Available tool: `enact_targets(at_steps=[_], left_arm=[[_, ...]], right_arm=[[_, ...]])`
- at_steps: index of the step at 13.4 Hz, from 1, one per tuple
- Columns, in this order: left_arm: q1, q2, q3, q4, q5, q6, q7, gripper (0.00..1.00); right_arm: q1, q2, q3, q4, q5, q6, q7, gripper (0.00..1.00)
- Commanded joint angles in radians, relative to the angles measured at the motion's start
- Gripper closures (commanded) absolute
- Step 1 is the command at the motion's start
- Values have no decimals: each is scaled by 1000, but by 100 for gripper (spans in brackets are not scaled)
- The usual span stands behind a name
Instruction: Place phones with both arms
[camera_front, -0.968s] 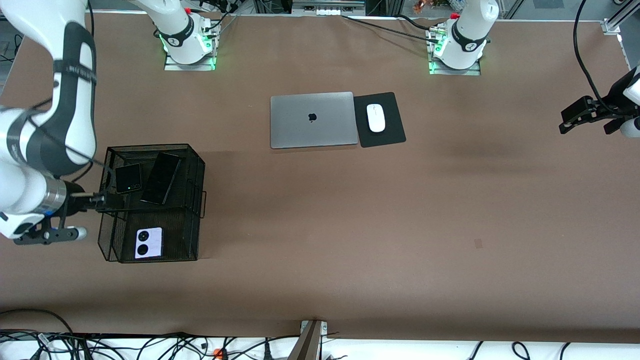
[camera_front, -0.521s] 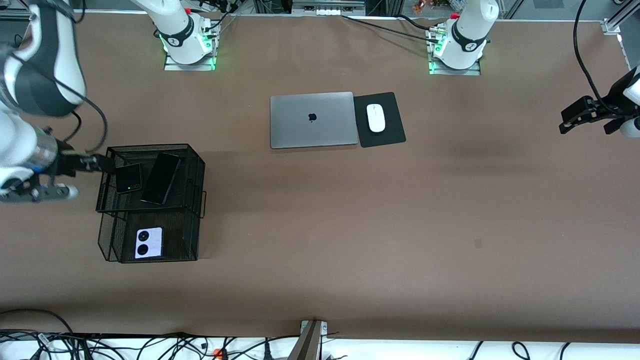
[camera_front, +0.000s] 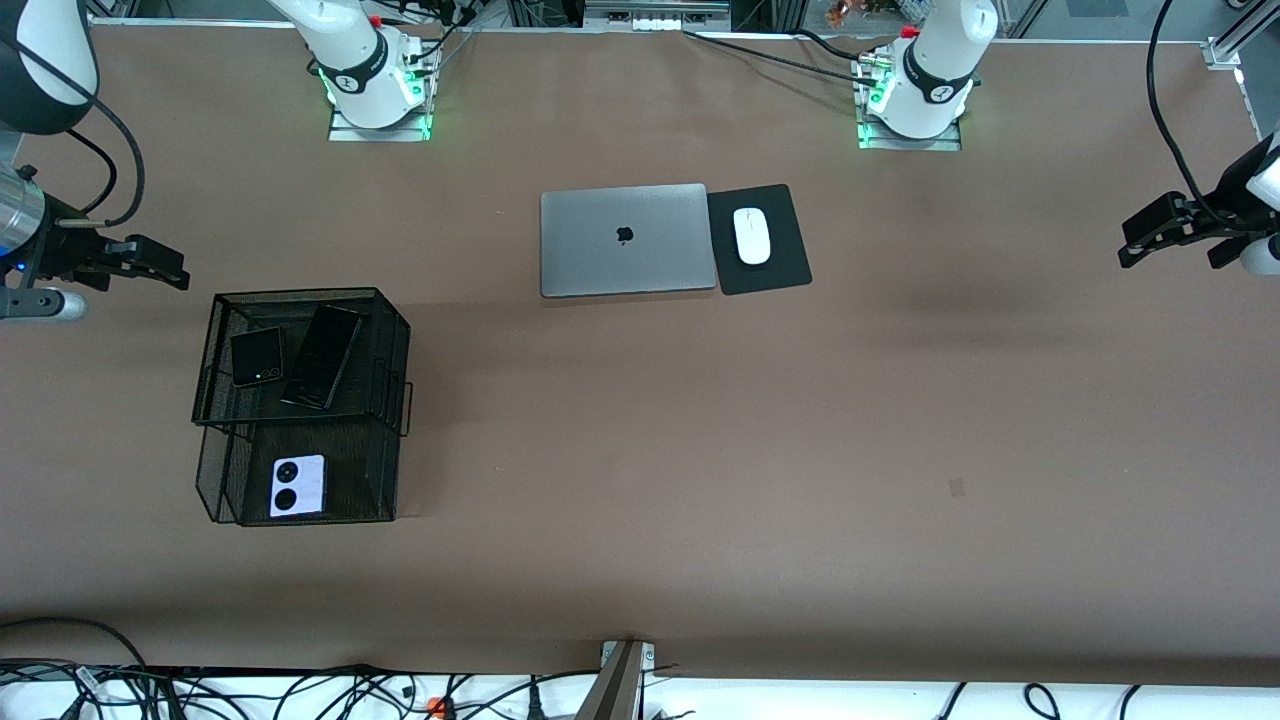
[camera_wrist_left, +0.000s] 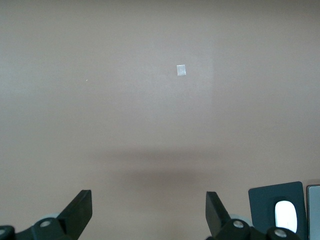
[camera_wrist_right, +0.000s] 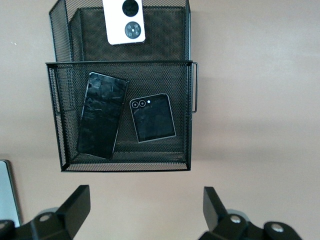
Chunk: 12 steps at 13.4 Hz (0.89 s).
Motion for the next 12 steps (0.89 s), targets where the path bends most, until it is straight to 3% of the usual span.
enact_targets(at_steps=[1,6,8,10,12], left_arm=[[5,-3,-3,8,-4,-9,1,0],[5,-3,-3,8,-4,-9,1,0],[5,-3,-3,8,-4,-9,1,0],[3,-3,-4,8,-4,-9,1,0],[5,-3,-4,8,-4,-10,1,0]], right_arm=[[-24,-44,38,-7,-38,-49,70,0],[-13,-46,46,81,-29,-81,72,0],[-8,-44,33,86,-29,-87,72,0],[30,-44,-22,86,-29,-89,71,0],[30,-44,-20,86,-27,-113,78,0]])
